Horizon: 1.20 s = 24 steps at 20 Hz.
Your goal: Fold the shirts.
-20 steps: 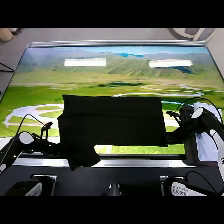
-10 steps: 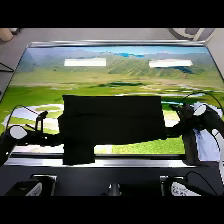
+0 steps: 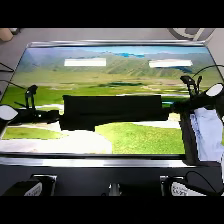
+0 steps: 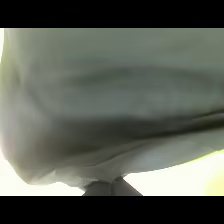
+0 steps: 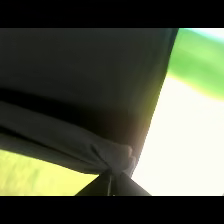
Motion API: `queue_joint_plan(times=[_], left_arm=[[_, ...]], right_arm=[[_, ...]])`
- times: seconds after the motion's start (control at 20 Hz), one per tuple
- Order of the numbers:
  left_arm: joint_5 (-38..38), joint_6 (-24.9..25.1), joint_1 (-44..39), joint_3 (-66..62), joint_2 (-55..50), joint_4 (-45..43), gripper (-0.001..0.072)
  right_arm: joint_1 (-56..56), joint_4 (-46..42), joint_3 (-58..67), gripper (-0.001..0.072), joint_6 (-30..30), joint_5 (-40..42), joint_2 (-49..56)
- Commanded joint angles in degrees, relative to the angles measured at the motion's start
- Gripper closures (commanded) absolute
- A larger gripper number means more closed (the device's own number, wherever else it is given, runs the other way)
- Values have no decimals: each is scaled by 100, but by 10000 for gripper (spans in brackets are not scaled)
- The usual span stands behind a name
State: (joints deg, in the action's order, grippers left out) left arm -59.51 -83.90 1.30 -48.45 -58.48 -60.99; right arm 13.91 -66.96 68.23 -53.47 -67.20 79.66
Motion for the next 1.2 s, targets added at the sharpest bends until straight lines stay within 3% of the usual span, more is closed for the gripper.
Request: queue_joint_plan(times=[0.0,0.15,0.45,0.75,0.8,0.85,0.9,0.95,1.0,1.15], left_arm=[[216,166,48,-905,-992,-2,683],[214,164,175,-1652,-1873,-24,683],[216,168,313,-2465,-3298,155,682],[149,144,302,-2479,-3773,509,677],[116,144,332,-2524,-3762,645,608],[20,142,374,-2629,-3762,710,428],[-173,142,424,-2800,-3762,723,228],[-439,144,503,-3008,-3762,723,173],[-739,144,590,-3246,-3755,723,172],[-1167,166,713,-3713,-3567,723,173]], right_arm=[[-352,-293,765,695,61,511,651],[-490,-275,1333,695,-160,887,1344],[-490,-173,1759,693,-284,763,2076],[-490,-90,1757,690,-662,291,2459],[-490,-70,1757,684,-719,273,2468],[-487,-22,1764,594,-708,291,2461],[-459,68,1773,360,-588,212,2428],[-374,184,1784,161,-415,155,2363],[-245,339,1786,100,-321,125,2277],[291,752,1779,82,-295,87,2194]])
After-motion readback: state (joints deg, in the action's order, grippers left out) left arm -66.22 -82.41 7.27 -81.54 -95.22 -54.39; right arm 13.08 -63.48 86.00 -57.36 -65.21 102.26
